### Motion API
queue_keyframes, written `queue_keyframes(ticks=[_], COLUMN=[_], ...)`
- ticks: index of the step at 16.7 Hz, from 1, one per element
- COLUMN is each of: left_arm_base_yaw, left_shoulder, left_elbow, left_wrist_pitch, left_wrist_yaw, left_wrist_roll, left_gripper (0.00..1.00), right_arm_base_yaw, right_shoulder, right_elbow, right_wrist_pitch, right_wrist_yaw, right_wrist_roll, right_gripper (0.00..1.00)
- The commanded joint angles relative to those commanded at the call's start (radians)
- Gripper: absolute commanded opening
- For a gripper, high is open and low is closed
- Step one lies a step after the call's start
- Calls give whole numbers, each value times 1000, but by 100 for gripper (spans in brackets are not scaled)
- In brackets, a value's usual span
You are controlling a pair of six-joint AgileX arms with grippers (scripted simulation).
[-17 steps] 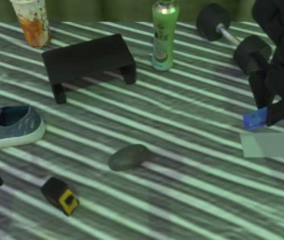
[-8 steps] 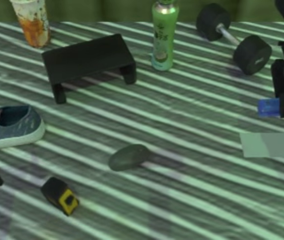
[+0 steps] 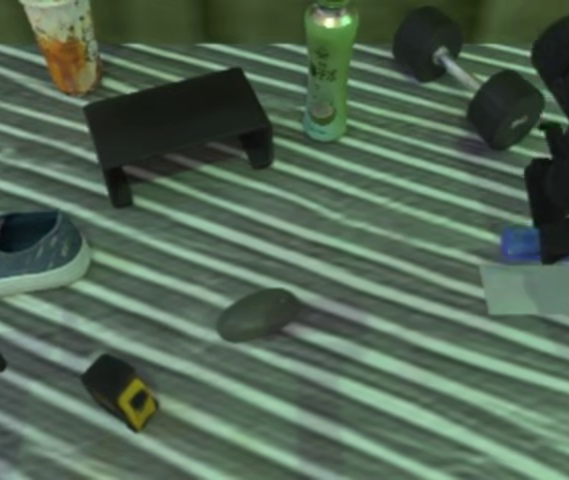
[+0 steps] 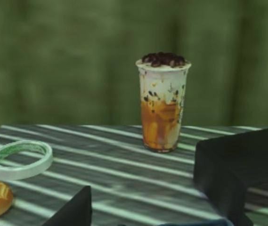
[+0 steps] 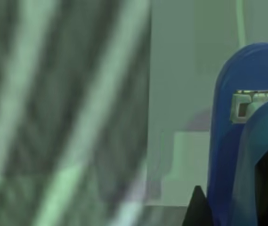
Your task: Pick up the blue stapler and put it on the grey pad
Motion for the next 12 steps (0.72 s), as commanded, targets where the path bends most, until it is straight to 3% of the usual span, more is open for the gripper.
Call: queue_keyframes(ticks=[4,8,12], left_arm_base_yaw=[0,0,0], left_shoulder=[0,0,0], left_elbow=[0,0,0], left_wrist_pitch=[0,0,0], left_wrist_yaw=[0,0,0], left_wrist_roll=[0,0,0], left_gripper=[100,100,100], right_arm_base_yaw=[-2,-2,-2], right_shoulder=[47,51,51], right_elbow=[-95,-103,-103], right_wrist_pitch=[138,148,148], right_wrist_yaw=[-1,-1,-1], right_wrist_roll=[2,2,2], right_gripper=[0,0,30])
